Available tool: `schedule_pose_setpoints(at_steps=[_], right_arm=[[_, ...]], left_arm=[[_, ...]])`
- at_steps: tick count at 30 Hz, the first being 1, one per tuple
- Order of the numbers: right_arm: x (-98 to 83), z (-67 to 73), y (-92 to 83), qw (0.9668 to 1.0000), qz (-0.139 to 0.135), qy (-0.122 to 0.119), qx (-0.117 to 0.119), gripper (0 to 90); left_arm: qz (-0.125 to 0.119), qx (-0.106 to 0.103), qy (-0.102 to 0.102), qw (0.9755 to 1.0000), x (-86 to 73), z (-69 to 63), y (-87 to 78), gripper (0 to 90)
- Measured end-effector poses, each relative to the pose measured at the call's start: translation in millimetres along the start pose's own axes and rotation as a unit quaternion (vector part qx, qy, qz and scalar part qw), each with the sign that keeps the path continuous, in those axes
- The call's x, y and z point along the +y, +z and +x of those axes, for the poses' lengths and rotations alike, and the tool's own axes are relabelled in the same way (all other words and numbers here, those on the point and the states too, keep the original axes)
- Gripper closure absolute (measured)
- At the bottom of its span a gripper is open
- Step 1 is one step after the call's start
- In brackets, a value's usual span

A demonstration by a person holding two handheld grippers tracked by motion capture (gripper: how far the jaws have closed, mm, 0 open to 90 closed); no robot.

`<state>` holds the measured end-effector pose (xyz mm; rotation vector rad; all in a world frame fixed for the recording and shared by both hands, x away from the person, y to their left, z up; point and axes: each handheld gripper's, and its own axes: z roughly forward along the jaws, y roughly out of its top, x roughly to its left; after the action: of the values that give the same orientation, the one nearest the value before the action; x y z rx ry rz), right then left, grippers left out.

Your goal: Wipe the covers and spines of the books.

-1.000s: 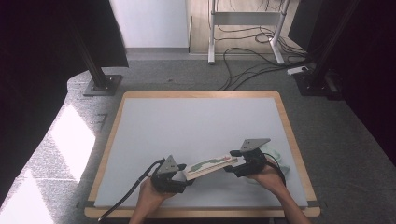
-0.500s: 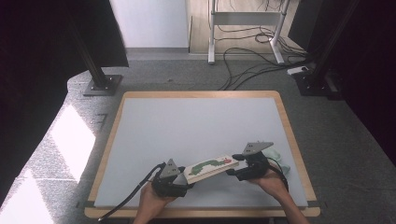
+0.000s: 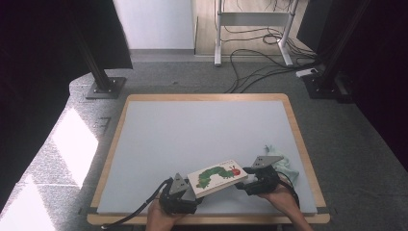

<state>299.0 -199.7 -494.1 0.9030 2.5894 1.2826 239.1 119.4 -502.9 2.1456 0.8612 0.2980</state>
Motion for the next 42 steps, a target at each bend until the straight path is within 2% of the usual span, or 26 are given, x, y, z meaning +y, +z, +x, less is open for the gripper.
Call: schedule_pose_setpoints(at_steps=[10,15,20,23,26,30,33,36,38,42], right_arm=[[-10.0,4.9,1.7,1.0000,0.005,-0.002,-0.005,27.7],[-12.9,6.1,2.9,1.0000,0.008,0.000,-0.005,27.6],[-14.8,7.2,5.5,1.0000,0.007,0.003,0.002,28.0],[-14.9,9.1,9.5,0.9999,0.012,0.001,0.006,27.5],[-15.0,12.1,14.4,0.9999,0.015,0.000,0.002,25.9],[-16.4,16.2,18.5,0.9998,0.018,-0.004,-0.004,25.4],[-18.2,18.3,21.8,0.9996,0.025,-0.009,-0.008,24.9],[-21.2,19.7,27.3,0.9996,0.025,-0.007,-0.010,24.2],[-22.0,19.9,30.6,0.9998,0.021,-0.002,-0.006,25.7],[-20.1,18.7,34.6,0.9998,0.013,0.001,-0.014,26.3]], left_arm=[[0.009,-0.009,-0.033,0.9994,-10.4,-3.2,3.1,19.0],[0.010,-0.010,-0.035,0.9993,-13.5,-4.1,4.7,20.3],[0.014,0.005,-0.040,0.9991,-14.8,2.3,4.0,21.9],[0.014,0.002,-0.049,0.9987,-15.4,7.6,4.1,22.6],[0.017,0.003,-0.050,0.9986,-15.2,11.8,6.3,22.6],[0.012,-0.017,-0.044,0.9988,-15.9,13.2,7.1,22.5],[0.019,-0.013,-0.037,0.9991,-17.2,13.5,9.6,21.1],[0.024,0.000,-0.028,0.9993,-18.2,14.7,12.8,21.6],[0.023,0.002,-0.029,0.9993,-17.5,16.6,12.8,22.7],[0.025,0.009,-0.028,0.9993,-15.5,21.4,14.2,24.3]])
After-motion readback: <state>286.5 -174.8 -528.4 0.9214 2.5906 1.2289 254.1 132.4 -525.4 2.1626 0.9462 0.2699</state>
